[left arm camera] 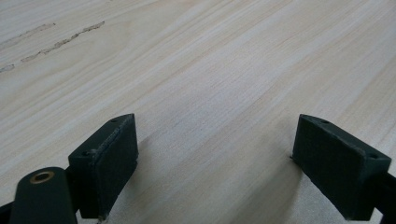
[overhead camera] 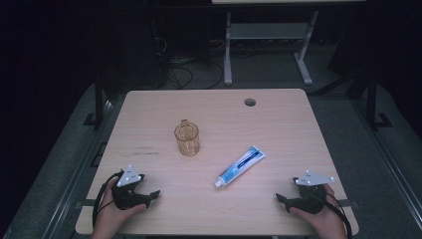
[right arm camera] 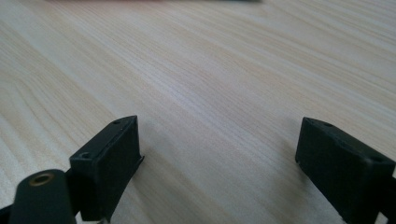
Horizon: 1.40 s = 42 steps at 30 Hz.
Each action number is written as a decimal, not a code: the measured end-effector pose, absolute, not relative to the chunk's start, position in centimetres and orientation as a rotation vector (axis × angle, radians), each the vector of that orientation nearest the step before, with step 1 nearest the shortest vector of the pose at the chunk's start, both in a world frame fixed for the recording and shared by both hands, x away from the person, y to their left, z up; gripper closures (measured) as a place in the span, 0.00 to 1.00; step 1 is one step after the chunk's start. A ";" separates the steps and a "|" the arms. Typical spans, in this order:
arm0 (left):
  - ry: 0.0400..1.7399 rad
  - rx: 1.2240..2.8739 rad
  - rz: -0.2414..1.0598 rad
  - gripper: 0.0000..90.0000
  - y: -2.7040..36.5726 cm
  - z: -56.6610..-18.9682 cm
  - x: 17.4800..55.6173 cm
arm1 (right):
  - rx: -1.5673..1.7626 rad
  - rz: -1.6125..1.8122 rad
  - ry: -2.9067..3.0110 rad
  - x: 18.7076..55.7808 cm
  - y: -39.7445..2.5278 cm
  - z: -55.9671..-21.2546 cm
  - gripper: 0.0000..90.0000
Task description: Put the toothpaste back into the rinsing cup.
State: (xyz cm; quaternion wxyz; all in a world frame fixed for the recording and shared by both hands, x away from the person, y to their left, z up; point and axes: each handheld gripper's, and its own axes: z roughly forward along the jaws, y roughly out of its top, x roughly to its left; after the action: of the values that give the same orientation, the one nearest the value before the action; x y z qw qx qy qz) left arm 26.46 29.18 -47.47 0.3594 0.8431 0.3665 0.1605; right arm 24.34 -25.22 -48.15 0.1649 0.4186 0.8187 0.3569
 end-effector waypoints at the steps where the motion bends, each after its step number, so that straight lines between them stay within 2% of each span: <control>1: 0.945 2.174 0.413 0.15 29.2 -47.5 26.5 | 1.193 1.017 2.333 24.3 -25.2 -48.2 0.14; 11: 0.946 2.173 0.415 0.15 29.2 -47.5 26.4 | 1.192 1.024 2.331 24.4 -25.3 -48.1 0.16; 18: 0.935 2.178 0.409 0.15 29.2 -47.5 26.2 | 1.178 1.056 2.325 24.2 -25.3 -48.1 0.31; 21: 0.934 2.178 0.409 0.15 29.2 -47.5 26.2 | 1.200 1.099 2.334 24.3 -25.4 -47.9 0.40; 35: 0.935 2.178 0.411 0.15 29.3 -47.5 26.2 | 1.189 1.183 2.390 24.6 -24.9 -46.1 0.96; 37: 0.935 2.177 0.411 0.15 29.3 -47.5 26.2 | 1.189 1.200 2.396 24.8 -24.8 -45.8 1.00; 42: 0.936 2.177 0.411 0.15 29.3 -47.5 26.2 | 1.197 1.214 2.409 25.2 -24.3 -45.2 1.00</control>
State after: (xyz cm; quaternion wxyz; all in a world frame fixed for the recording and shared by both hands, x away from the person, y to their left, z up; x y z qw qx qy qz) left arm 26.16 29.26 -47.46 0.3600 0.8446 0.3629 0.1595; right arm 25.24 -24.31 -45.24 0.0949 0.4038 0.8127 0.4093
